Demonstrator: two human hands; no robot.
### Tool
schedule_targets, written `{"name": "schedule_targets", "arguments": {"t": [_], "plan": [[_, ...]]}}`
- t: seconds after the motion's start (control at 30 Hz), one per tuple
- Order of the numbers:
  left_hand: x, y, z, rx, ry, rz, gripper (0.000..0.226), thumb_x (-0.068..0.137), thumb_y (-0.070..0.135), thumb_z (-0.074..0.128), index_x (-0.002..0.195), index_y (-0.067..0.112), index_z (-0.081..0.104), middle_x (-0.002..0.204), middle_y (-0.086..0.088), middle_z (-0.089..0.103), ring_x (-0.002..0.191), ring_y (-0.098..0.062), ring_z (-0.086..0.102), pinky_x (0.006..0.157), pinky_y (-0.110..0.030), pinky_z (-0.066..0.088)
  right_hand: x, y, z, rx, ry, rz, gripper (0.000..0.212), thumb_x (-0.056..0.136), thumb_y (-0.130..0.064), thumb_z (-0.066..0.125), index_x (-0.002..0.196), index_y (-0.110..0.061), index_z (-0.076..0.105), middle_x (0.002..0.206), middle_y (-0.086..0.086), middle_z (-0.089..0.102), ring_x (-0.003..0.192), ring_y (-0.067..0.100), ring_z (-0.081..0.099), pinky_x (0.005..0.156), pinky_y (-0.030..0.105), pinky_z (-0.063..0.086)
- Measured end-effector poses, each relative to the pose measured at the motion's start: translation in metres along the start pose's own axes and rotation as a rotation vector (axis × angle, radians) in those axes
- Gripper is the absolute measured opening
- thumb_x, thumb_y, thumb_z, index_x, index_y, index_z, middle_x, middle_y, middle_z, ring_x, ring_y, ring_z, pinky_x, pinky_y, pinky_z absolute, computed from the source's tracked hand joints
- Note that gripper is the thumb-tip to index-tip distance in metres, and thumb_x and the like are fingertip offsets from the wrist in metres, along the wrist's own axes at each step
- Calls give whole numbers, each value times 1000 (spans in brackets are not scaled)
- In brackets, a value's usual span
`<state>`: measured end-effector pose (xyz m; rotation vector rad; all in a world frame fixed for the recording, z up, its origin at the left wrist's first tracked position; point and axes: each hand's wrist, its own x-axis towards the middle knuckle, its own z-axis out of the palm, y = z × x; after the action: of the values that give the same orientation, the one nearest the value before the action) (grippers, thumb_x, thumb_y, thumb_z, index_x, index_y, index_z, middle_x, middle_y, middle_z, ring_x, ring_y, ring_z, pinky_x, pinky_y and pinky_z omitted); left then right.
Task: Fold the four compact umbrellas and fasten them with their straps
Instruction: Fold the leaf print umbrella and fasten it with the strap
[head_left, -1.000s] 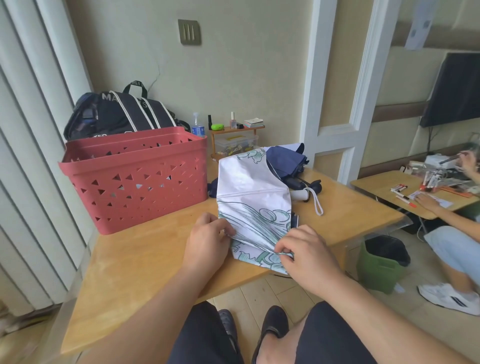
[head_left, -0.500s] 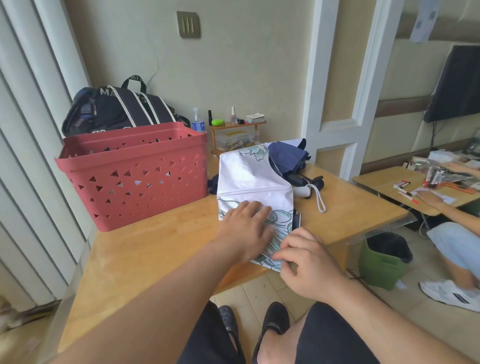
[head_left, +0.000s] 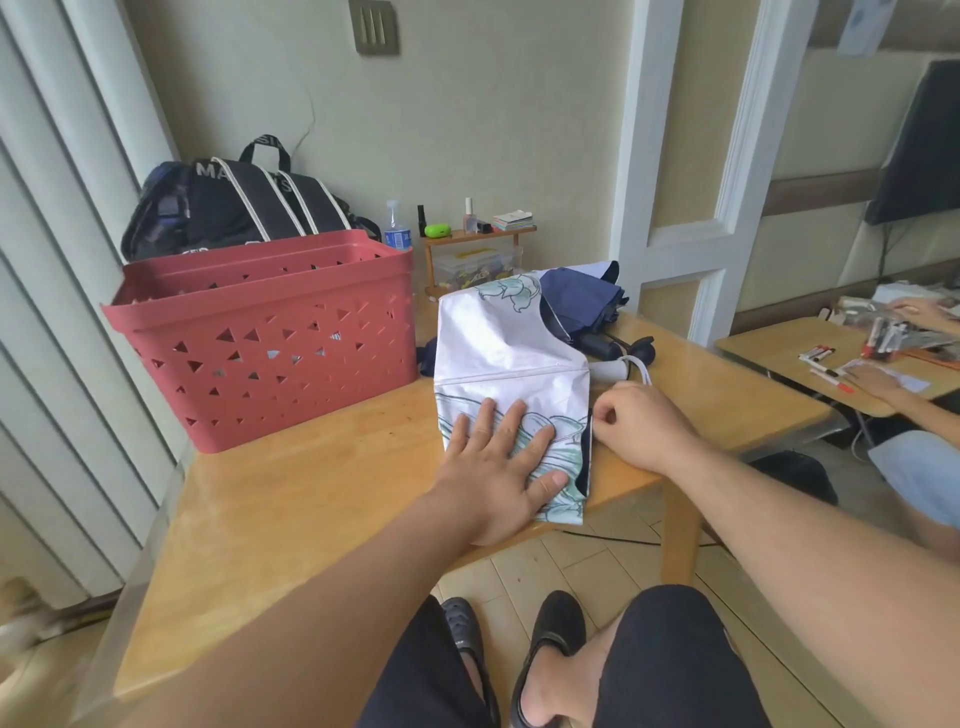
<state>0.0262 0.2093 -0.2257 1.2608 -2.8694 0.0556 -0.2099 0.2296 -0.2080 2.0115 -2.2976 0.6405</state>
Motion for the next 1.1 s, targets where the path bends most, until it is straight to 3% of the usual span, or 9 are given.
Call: {"name": "schedule_targets", "arguments": {"t": [0.27, 0.37, 0.43, 0.5, 0.6, 0.7, 0.77, 0.97, 1.1], "plan": [[-9, 4, -4, 54, 56, 71, 71, 103, 68, 2, 166, 36, 4, 174, 4, -10, 158, -25, -22, 125, -56, -16, 11, -4, 4, 130, 21, 157, 18, 87, -23, 64, 71, -18, 68, 77, -4, 68, 81, 24, 63, 71, 36, 53], [-7, 3, -6, -44, -65, 106, 65, 101, 72, 4, 163, 50, 5, 175, 5, -5, 160, -25, -15, 126, -55, -12, 8, -13, -8, 286, 284, 238, 13, 88, -20, 61, 78, -20, 69, 89, 3, 67, 87, 27, 60, 75, 36, 49], [-7, 2, -8, -57, -103, 123, 61, 101, 74, 5, 159, 58, 2, 174, 5, -9, 159, -27, -16, 126, -57, -12, 3, -30, -13, 249, 345, 62, 11, 90, -21, 63, 87, -25, 73, 96, -1, 65, 90, 24, 60, 82, 36, 50], [-6, 1, -9, -45, -122, 136, 59, 102, 72, 6, 159, 59, -1, 174, 3, -12, 159, -27, -18, 126, -58, -12, -4, -48, -11, 275, 183, -79, 15, 91, -23, 63, 97, -26, 76, 101, -5, 68, 96, 18, 63, 87, 35, 52], [-8, -5, -12, -218, -150, 142, 53, 109, 59, 16, 162, 50, 16, 175, 4, 0, 160, -20, -10, 128, -49, -9, -9, -51, 5, 98, -133, -53, 39, 99, -39, 53, 135, -31, 64, 140, -6, 56, 131, 20, 50, 108, 41, 44], [-7, -24, -16, -564, 10, -16, 42, 111, 47, 32, 149, 43, 51, 159, 6, 48, 150, -20, 37, 122, -35, 27, -15, -39, 16, -82, -245, 16, 59, 103, -61, 34, 157, -37, 37, 162, -13, 29, 147, 21, 26, 116, 50, 32], [-6, -41, -14, -411, 130, -89, 39, 108, 44, 42, 144, 37, 55, 145, 4, 61, 135, -24, 53, 109, -36, 43, -18, -37, 16, -114, -273, -3, 65, 102, -66, 32, 161, -37, 28, 165, -15, 22, 149, 19, 20, 117, 50, 29], [-9, -61, -6, -119, -163, -95, 69, 98, 78, 18, 161, 54, 1, 173, 16, -6, 160, -17, -10, 127, -57, 0, -14, -25, 1, 52, -364, -20, 78, 95, -64, 60, 160, -27, 38, 168, -10, 27, 152, 19, 25, 123, 39, 26], [-10, -56, -13, -81, -230, -109, 73, 93, 85, 16, 158, 59, -5, 173, 15, -13, 160, -18, -14, 127, -58, -4, -4, -43, -15, 65, -173, 23, 31, 96, -37, 65, 124, -22, 69, 129, 1, 64, 124, 25, 60, 95, 33, 49]]}}
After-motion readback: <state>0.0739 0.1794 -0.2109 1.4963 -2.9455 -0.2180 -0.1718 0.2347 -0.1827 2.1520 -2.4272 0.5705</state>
